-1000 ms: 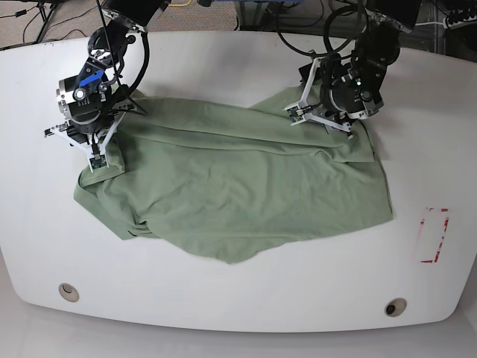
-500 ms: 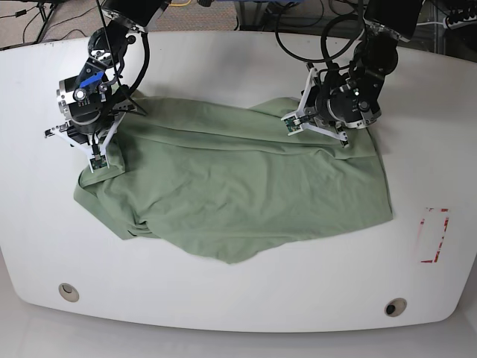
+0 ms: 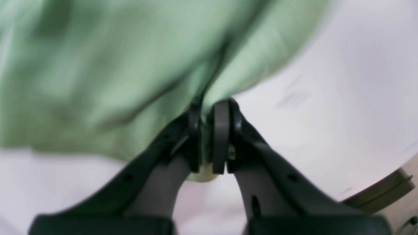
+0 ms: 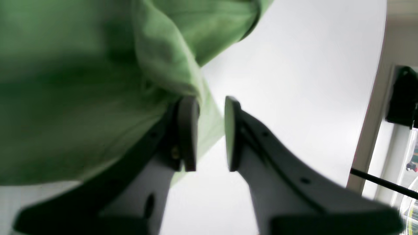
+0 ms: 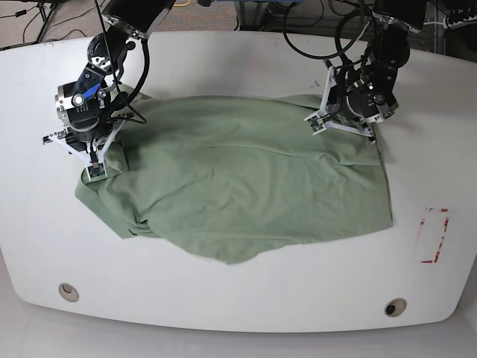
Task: Layout the t-shirt on the table in an organized manner, then fold the t-shirt properly
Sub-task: 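Move the left gripper to the shirt's edge and pinch it, then regrasp the shirt edge with the right gripper beside its current hold, then lift the shirt with both grippers and swing it up off the table, then lay the shirt flat by drawing both grippers back across the table, then pull the shirt edge with both grippers to smooth it flat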
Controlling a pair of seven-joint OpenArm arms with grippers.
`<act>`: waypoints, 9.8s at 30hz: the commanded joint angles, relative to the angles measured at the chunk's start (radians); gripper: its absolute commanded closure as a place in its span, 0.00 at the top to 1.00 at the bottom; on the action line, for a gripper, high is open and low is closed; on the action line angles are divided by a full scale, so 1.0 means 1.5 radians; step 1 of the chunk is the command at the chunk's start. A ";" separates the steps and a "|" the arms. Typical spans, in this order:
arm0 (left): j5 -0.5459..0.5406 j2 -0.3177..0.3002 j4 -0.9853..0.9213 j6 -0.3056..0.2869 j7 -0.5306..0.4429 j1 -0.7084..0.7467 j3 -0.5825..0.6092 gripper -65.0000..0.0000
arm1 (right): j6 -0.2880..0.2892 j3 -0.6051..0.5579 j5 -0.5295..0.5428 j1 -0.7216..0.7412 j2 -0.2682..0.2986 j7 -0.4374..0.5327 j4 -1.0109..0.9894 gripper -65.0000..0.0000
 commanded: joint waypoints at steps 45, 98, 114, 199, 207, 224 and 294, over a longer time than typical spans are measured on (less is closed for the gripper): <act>-0.002 -0.013 0.027 -0.001 -0.011 -0.017 -0.076 0.01 | -0.003 0.006 0.117 0.046 -0.040 0.017 -0.077 0.81; -0.007 0.007 0.043 -0.001 -0.012 -0.024 -0.224 0.01 | -0.003 0.068 0.115 0.062 -0.016 -0.060 0.022 0.00; -0.003 0.055 0.071 -0.001 -0.012 -0.210 -0.246 0.01 | -0.003 0.066 0.118 0.196 0.000 -0.061 0.018 0.00; -0.007 0.097 0.104 -0.001 0.071 -0.423 -0.209 0.01 | -0.003 -0.099 0.114 0.304 0.245 -0.185 0.027 0.00; -0.005 0.074 0.106 -0.001 0.071 -0.255 -0.210 0.01 | -0.003 -0.082 0.112 0.182 0.186 -0.185 0.027 0.00; -0.003 0.033 0.106 -0.001 0.071 0.038 -0.212 0.01 | -0.003 -0.046 0.112 -0.010 0.113 -0.185 0.028 0.00; -0.004 -0.069 0.101 -0.001 0.071 0.143 -0.265 0.01 | -0.003 0.005 0.117 -0.159 0.057 -0.185 0.025 0.00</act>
